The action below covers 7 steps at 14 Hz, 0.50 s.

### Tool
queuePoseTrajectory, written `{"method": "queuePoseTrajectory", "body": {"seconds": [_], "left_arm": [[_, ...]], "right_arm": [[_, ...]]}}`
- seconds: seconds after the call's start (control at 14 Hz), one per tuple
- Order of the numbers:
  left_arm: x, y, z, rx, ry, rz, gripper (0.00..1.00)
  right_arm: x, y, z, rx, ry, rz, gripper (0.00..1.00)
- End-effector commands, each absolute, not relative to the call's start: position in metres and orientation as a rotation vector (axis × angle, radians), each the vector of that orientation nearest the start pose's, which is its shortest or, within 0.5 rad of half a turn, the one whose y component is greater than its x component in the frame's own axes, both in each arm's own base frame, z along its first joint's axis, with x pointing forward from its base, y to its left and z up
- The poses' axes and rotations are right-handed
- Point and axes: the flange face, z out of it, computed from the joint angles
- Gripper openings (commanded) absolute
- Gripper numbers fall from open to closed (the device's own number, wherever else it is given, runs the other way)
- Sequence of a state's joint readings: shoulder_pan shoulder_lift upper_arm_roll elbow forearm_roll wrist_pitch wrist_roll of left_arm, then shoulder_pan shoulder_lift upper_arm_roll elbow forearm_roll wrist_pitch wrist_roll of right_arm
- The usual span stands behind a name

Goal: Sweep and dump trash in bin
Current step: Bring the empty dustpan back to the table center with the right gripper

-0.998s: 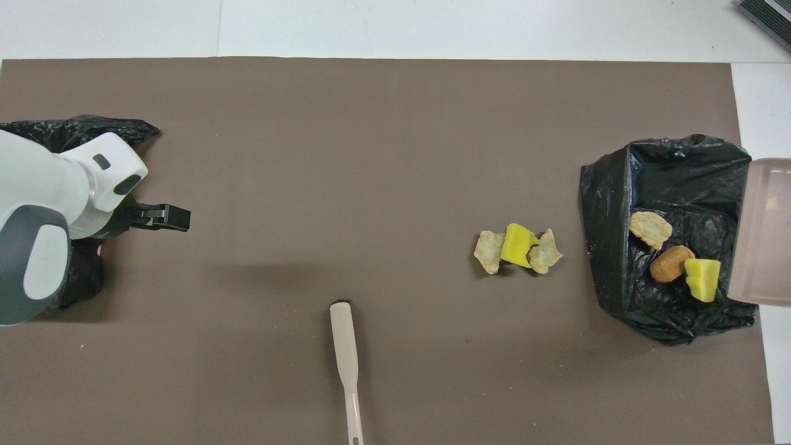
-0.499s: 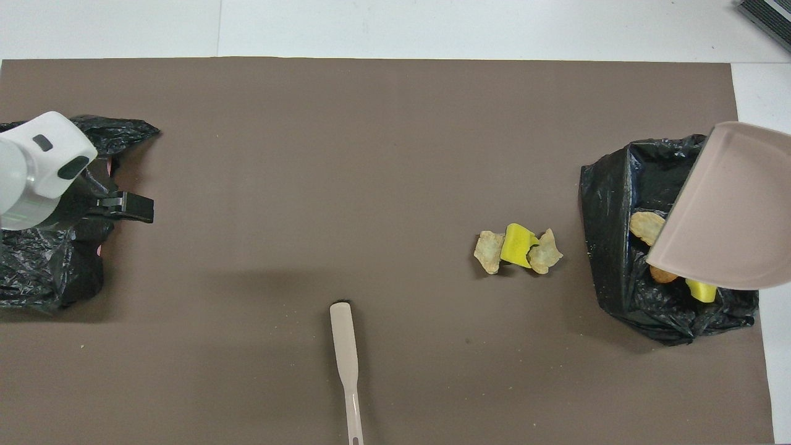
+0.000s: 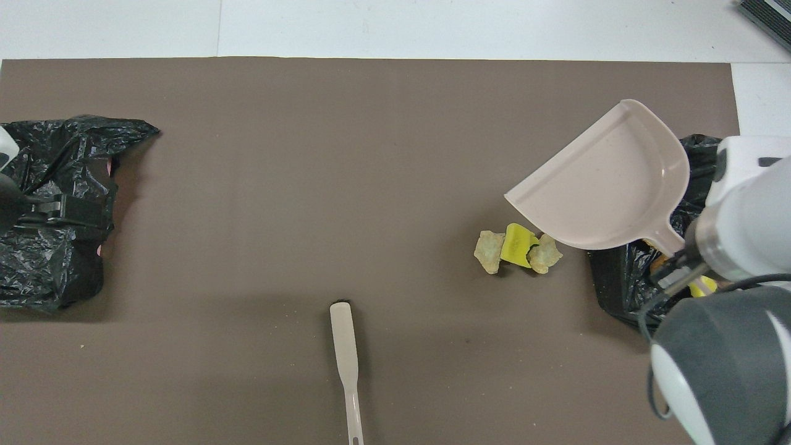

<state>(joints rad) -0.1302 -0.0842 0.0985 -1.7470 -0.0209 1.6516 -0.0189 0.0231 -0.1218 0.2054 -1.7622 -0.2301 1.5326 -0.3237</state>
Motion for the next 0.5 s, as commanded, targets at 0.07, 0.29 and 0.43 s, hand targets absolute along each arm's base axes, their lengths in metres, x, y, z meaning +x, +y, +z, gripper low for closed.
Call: {"method": "queuePoseTrajectory", "body": {"seconds": [0.07,0.29,0.43], "left_arm": [[0.529,-0.014,0.624,-3.153,0.022,0.052,1.0],[0.533,-0.009,0.619,-3.151,0.005,0.078,1.0],[0.533,-0.003,0.623,-3.154,-0.014,0.097,1.0]], "right_arm": [[0.536,0.188,0.55,-3.236,-0.566,0.162,0.0],[0.576,0.288,0.505,-3.23,-0.276,0.073,0.0],[0.592,0.331,0.478,-3.166,-0.121,-0.013,0.0]]}}
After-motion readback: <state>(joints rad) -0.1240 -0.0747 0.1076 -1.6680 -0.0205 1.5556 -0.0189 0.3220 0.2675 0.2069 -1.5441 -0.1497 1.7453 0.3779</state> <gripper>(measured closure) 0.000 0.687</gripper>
